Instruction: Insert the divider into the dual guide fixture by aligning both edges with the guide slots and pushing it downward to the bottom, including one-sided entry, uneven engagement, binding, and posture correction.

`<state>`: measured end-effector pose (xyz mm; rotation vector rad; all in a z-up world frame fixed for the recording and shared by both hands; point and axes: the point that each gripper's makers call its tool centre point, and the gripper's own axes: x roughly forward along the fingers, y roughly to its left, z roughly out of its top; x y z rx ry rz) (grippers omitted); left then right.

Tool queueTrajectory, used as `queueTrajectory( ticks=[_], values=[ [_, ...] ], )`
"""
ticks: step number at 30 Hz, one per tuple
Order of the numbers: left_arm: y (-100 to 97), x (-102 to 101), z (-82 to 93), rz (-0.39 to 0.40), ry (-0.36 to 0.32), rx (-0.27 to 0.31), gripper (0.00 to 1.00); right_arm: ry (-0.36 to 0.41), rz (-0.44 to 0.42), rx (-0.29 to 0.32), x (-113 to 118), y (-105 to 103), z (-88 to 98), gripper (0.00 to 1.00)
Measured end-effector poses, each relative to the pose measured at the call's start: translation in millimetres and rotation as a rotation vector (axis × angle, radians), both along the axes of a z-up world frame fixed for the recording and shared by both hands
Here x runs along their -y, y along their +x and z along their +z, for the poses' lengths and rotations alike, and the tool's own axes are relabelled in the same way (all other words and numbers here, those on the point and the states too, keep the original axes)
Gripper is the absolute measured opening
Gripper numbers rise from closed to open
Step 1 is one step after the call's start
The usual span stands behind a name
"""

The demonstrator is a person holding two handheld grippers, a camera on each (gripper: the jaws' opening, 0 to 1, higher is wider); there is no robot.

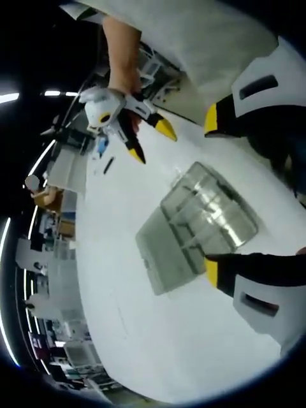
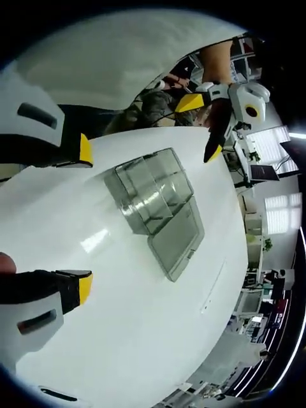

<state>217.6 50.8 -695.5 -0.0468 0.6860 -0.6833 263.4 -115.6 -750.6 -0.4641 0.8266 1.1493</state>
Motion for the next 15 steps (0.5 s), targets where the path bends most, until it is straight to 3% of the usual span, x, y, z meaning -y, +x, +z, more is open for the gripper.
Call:
queueTrajectory(
  ticks=[15],
  values=[
    [1.2, -0.9, 2.0, 0.017, -0.002, 0.001, 0.72, -0.010, 0.032, -0.006, -7.8, 9.0, -6.8, 0.59]
  ],
)
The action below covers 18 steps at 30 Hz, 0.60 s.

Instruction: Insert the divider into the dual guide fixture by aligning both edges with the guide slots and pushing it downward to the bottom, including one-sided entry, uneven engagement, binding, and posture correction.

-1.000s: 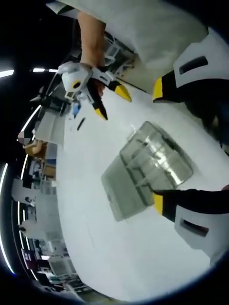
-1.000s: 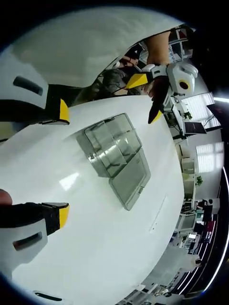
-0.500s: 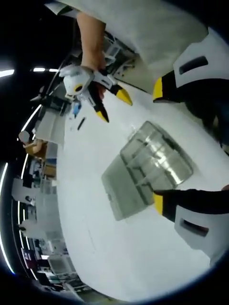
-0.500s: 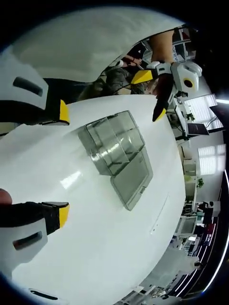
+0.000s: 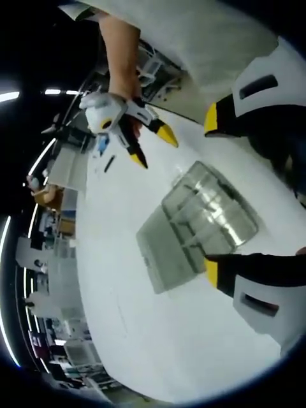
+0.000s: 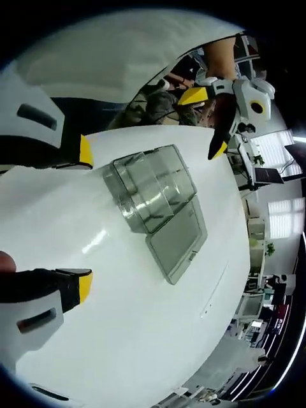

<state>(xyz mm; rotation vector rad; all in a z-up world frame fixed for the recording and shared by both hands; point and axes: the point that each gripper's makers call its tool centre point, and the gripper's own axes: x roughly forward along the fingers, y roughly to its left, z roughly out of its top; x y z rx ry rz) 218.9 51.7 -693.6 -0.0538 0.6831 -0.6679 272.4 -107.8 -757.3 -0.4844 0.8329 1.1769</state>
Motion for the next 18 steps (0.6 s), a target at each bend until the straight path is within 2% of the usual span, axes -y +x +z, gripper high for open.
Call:
queueTrajectory(
  ticks=[18],
  values=[
    [1.0, -4.1, 2.5, 0.020, 0.004, -0.001, 0.72, -0.035, 0.061, -0.005, -4.1, 7.4, -12.4, 0.56]
  ],
)
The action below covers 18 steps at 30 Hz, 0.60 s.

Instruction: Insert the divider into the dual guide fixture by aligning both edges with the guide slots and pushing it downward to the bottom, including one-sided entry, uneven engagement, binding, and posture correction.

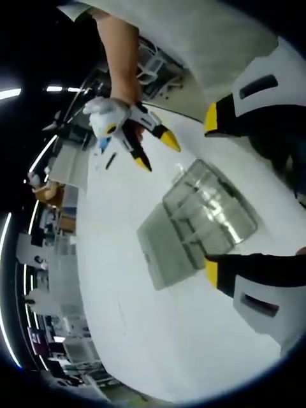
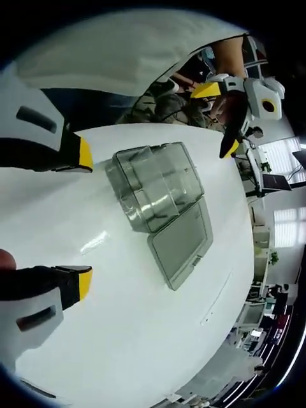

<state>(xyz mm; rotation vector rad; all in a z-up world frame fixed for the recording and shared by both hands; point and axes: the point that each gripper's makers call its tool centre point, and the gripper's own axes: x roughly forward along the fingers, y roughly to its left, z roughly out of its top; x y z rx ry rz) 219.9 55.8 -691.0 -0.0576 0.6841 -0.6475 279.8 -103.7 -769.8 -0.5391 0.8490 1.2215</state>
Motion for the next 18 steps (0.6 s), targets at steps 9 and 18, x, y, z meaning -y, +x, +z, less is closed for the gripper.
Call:
queueTrajectory(
  ticks=[9, 18],
  values=[
    [0.5, -3.4, -1.2, 0.009, 0.005, -0.006, 0.72, -0.016, 0.038, -0.003, -5.3, 1.9, -6.2, 0.53],
    [4.5, -3.6, 2.3, 0.015, 0.008, 0.000, 0.72, -0.021, 0.067, -0.007, -10.7, 3.3, -8.8, 0.51]
  ],
)
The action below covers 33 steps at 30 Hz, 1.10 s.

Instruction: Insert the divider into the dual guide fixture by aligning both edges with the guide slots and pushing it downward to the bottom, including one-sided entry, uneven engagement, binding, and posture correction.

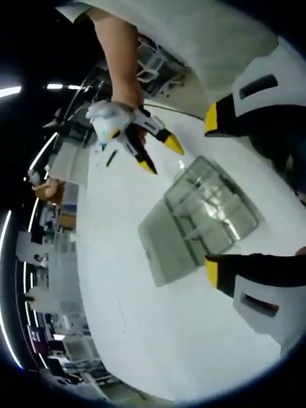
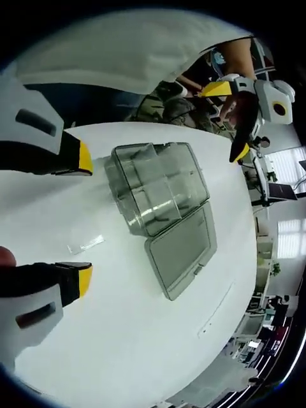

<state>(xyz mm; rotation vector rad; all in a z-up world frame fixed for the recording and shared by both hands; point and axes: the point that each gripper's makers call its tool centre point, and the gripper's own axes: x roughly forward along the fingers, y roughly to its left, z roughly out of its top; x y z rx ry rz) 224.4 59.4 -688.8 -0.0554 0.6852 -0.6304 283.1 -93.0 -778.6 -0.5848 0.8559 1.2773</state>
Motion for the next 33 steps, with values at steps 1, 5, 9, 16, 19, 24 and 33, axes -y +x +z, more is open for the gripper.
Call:
queueTrajectory(
  ticks=[1, 5, 9, 16, 19, 24, 33],
  values=[
    [0.6, -0.4, -0.6, 0.001, 0.000, 0.000, 0.72, -0.001, 0.002, 0.000, -0.1, 0.2, -0.5, 0.51],
    [0.8, -0.2, -0.6, 0.002, 0.002, -0.001, 0.72, -0.011, 0.017, -0.001, 0.5, 1.0, -4.2, 0.50],
    [0.1, 0.0, -1.0, 0.004, 0.000, 0.000, 0.72, -0.015, 0.025, -0.005, 1.0, 0.0, -5.8, 0.50],
    [-1.5, -1.4, -2.5, 0.007, 0.001, -0.006, 0.72, -0.028, 0.047, -0.001, 0.4, -0.4, -8.6, 0.48],
    [-1.2, -2.5, -2.6, 0.011, 0.001, -0.006, 0.72, -0.035, 0.055, 0.001, 0.2, 0.3, -10.5, 0.47],
    [-1.4, -4.0, -3.2, 0.014, 0.001, -0.008, 0.72, -0.052, 0.081, 0.012, -0.2, -0.2, -13.2, 0.47],
    [-1.0, -7.0, -4.2, 0.019, 0.002, -0.011, 0.72, -0.077, 0.115, 0.027, 0.1, -0.1, -17.2, 0.46]
  ],
)
